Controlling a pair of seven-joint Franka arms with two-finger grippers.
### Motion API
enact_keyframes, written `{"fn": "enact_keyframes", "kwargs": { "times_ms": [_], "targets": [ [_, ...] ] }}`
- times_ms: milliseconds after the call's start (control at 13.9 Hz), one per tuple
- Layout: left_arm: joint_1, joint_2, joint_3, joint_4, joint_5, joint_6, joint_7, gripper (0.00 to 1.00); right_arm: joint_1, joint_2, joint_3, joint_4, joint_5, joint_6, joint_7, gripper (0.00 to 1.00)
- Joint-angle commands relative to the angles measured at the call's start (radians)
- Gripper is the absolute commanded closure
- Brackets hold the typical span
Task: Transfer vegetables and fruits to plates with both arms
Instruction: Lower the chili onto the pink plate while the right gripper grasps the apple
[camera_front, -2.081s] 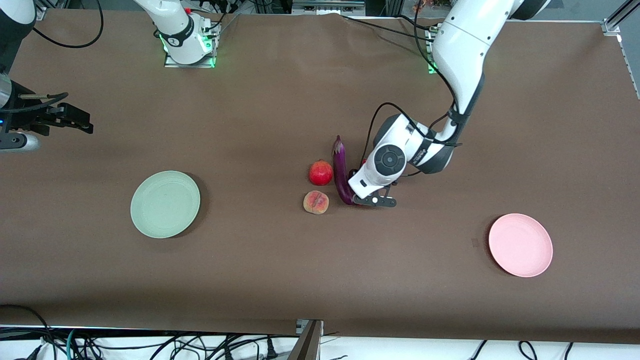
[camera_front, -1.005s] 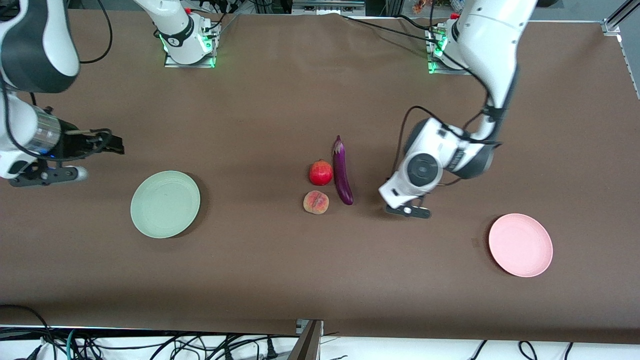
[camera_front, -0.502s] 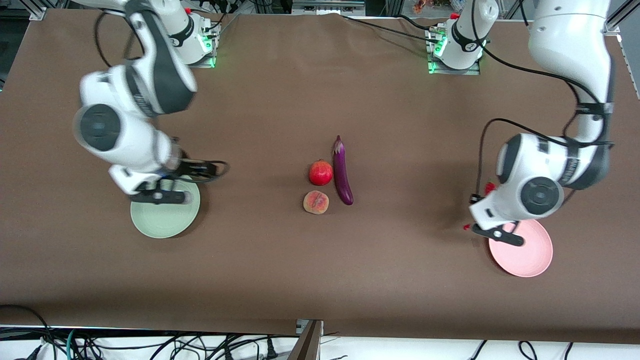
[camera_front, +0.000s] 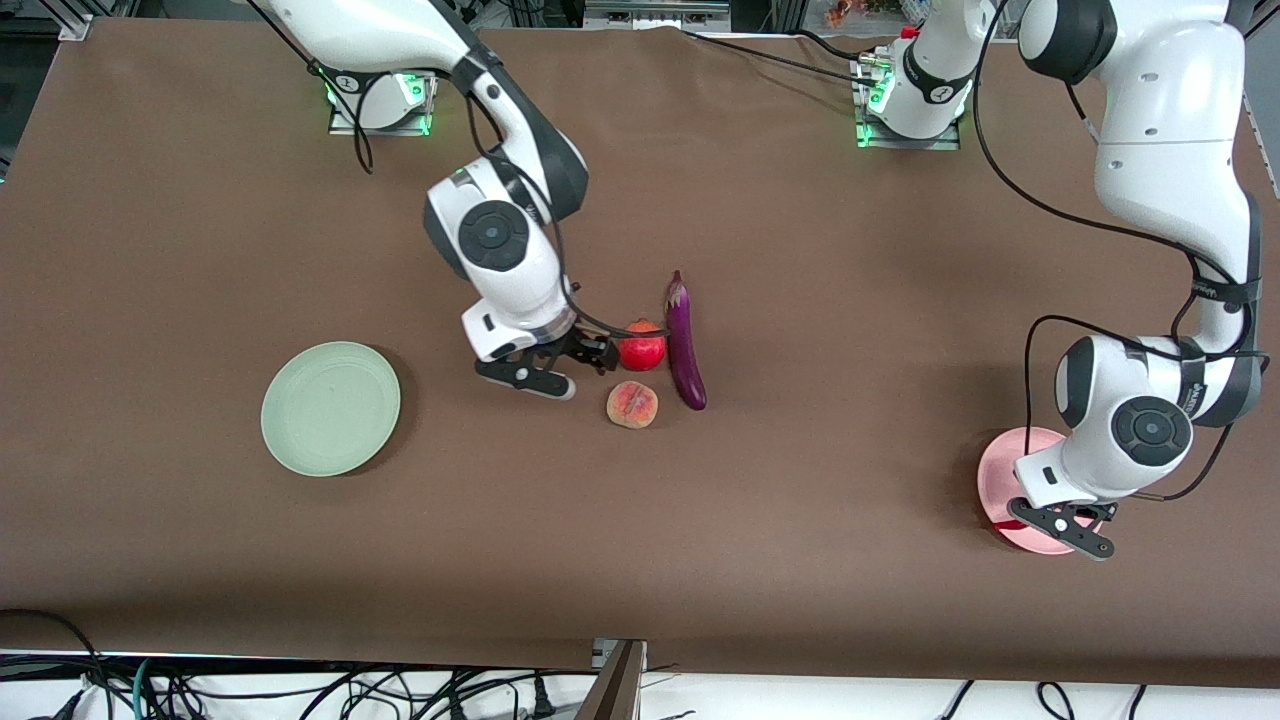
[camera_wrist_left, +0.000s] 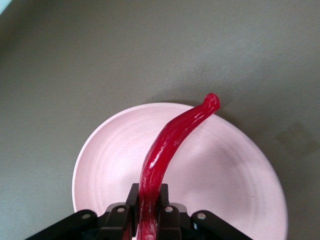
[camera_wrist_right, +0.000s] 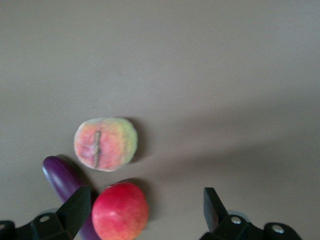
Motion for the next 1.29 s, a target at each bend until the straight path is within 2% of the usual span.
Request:
{"fn": "enact_keyframes", "kwargs": {
  "times_ms": [0, 72, 144, 215, 287, 1005, 1220],
  "targets": [
    [0.025, 0.038, -0.009, 0.045, 0.028, 0.031, 0.044, 1.00, 0.063, 0.058, -0.012, 0.017, 0.002, 0.061, 0.051, 0.00],
    [0.025, 0.038, -0.009, 0.045, 0.028, 0.031, 0.043, 1.00, 0.089, 0.080, -0.016, 0.017, -0.001, 0.097, 0.083, 0.00],
    [0.025, 0.038, -0.009, 0.045, 0.027, 0.031, 0.041, 0.86, 0.095, 0.098, -0.016, 0.017, -0.003, 0.127, 0.108, 0.00],
    [0.024, 0.037, -0.009, 0.045, 0.030, 0.031, 0.040, 0.16, 0.104, 0.111, -0.016, 0.017, -0.003, 0.140, 0.114, 0.00],
    [0.031, 0.034, -0.009, 0.045, 0.021, 0.033, 0.043, 0.00, 0.112, 0.117, -0.016, 0.017, -0.003, 0.141, 0.114, 0.00],
    [0.033, -0.017, -0.023, 0.036, 0.019, 0.002, 0.041, 0.00, 0.146, 0.157, -0.015, 0.003, 0.002, 0.135, 0.116, 0.00],
    [0.030, -0.090, -0.088, 0.040, 0.017, -0.167, 0.032, 0.00, 0.146, 0.164, -0.015, -0.001, 0.002, 0.135, 0.116, 0.00]
  ]
}}
